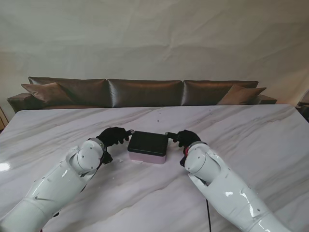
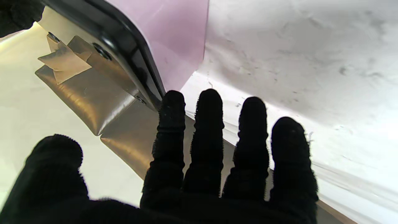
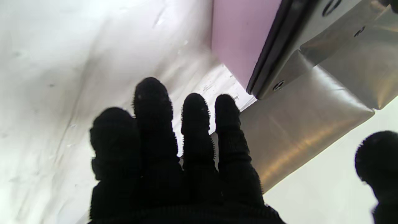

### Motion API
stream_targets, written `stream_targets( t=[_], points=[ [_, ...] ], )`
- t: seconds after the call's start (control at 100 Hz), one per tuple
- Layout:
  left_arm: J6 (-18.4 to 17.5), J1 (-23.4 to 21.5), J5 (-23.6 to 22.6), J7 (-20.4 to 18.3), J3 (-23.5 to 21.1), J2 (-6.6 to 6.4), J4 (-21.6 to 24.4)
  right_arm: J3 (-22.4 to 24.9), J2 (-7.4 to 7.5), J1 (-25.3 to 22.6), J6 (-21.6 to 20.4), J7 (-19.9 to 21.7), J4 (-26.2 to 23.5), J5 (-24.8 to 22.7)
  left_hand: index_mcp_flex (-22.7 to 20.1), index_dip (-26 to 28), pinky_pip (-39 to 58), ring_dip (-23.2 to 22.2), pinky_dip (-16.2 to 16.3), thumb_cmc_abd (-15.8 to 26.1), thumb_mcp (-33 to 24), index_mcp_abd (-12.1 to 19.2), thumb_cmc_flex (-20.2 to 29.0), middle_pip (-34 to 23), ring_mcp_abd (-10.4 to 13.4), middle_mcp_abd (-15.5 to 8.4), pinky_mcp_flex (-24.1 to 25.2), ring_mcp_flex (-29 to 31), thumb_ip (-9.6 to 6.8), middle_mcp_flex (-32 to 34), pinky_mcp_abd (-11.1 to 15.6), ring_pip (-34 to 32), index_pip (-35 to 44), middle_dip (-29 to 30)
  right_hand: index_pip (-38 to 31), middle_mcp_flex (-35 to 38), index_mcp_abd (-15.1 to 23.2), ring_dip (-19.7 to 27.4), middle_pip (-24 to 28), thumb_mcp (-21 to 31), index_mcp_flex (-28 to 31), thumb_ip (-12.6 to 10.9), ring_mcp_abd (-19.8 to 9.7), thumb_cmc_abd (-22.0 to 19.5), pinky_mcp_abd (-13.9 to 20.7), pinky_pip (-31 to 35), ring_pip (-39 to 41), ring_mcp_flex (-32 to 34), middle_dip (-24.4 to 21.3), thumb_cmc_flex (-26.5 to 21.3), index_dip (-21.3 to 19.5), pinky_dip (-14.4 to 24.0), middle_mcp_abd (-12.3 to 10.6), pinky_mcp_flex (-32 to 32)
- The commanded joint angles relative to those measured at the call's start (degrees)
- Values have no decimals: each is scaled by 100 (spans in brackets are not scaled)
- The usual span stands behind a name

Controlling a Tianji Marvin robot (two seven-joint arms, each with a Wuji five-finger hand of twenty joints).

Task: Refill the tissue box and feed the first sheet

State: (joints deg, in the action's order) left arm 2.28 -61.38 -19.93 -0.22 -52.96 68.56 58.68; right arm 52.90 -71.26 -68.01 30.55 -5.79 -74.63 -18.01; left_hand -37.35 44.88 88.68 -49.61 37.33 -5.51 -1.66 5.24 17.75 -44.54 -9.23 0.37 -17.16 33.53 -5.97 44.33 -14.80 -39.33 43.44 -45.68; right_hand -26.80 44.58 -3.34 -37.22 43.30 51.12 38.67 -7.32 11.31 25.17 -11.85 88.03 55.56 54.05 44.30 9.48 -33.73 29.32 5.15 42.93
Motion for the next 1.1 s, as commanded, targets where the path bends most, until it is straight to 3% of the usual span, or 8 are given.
stream_targets(
  t=[0.0, 0.14, 0.2, 0.38, 0.46, 0.71, 0.91, 1.09],
  points=[
    [-67, -132, 32, -38, -48, -96, -18, 33, 182, -184, 27, 258, -173, -91, 372, -249, -1853, 151, -26, -146, 6, -2, 172, 260, 157, -221, 231, -323, 115, -372, -5, 185, -298, 137, 172, -441, -104, 131, -243, 112, -409, -93, 215, 323, 174, -229, -464, -222, -326, -154, 108, 68, -23, -191],
    [-81, -471, -334, 43, -240, -199, 338, 142, 325, -552, 88, 353, -591, -557, 1237, -709, -2243, 518, -53, -441, -21, -142, 521, 743, 309, -443, 655, -853, 15, -1273, 96, 713, -869, 508, 209, -1149, -222, 295, -529, 126, -1012, -283, 83, 909, 44, -696, -1066, -707, -814, -725, 201, 119, -61, -568],
    [-111, -598, -496, 90, -288, -236, 474, 150, 335, -663, 80, 277, -654, -692, 1454, -1013, -2441, 708, -60, -633, -70, -251, 690, 940, 321, -388, 862, -1067, -53, -1599, 106, 928, -1137, 741, 220, -1389, -283, 330, -608, 110, -1171, -280, 37, 1105, 11, -817, -1189, -883, -912, -887, 221, 121, -54, -704],
    [-135, -855, -1019, 171, -286, -337, 805, 137, 408, -871, 23, 306, -789, -976, 1747, -1941, -2909, 1218, -64, -1317, -262, -638, 1150, 1507, 438, -293, 1331, -1452, -316, -2167, 212, 1442, -1768, 1577, 54, -2015, -358, 313, -577, -208, -1646, 685, -146, 1243, 153, -1028, -1372, -1240, -1153, -1221, 216, 293, -118, -870],
    [-149, -891, -1114, 199, -231, -349, 863, 93, 415, -911, 56, 287, -798, -1035, 1741, -2267, -3025, 1328, -63, -1519, -320, -755, 1250, 1637, 448, -220, 1422, -1513, -374, -2274, 226, 1531, -1976, 1882, 46, -2191, -385, 323, -603, -218, -1735, 771, -166, 1277, 201, -1104, -1424, -1364, -1176, -1267, 211, 293, -91, -956],
    [-16, -917, -1290, 47, -106, -403, 1058, -109, 457, -973, 67, 405, -816, -1128, 1736, -2564, -3092, 1361, -58, -1645, -356, -871, 1349, 1691, 428, -129, 1487, -1568, -417, -2415, 236, 1528, -2195, 2116, 21, -2475, -486, 274, -554, -68, -1896, 600, -211, 1321, 349, -1177, -1369, -1505, -1220, -1278, 187, 368, -6, -1055],
    [34, -756, -1283, -33, 143, -399, 882, -273, 388, -897, 121, 324, -687, -984, 1710, -2627, -3058, 1212, -22, -1581, -359, -878, 1351, 1604, 423, -119, 1458, -1534, -422, -2403, 271, 1317, -2158, 2146, -29, -2432, -524, 217, -449, 33, -1829, 241, -185, 1367, 393, -1117, -1226, -1470, -1243, -1266, 168, 449, 63, -1036],
    [43, -647, -1190, -46, 298, -372, 680, -432, 331, -799, 99, 226, -591, -931, 1702, -2631, -3025, 1108, -2, -1550, -361, -877, 1352, 1568, 413, -110, 1438, -1527, -429, -2396, 284, 1195, -2112, 2138, -76, -2356, -518, 197, -399, 54, -1758, 110, -200, 1379, 433, -1092, -1152, -1406, -1248, -1276, 160, 462, 77, -1000]
  ],
)
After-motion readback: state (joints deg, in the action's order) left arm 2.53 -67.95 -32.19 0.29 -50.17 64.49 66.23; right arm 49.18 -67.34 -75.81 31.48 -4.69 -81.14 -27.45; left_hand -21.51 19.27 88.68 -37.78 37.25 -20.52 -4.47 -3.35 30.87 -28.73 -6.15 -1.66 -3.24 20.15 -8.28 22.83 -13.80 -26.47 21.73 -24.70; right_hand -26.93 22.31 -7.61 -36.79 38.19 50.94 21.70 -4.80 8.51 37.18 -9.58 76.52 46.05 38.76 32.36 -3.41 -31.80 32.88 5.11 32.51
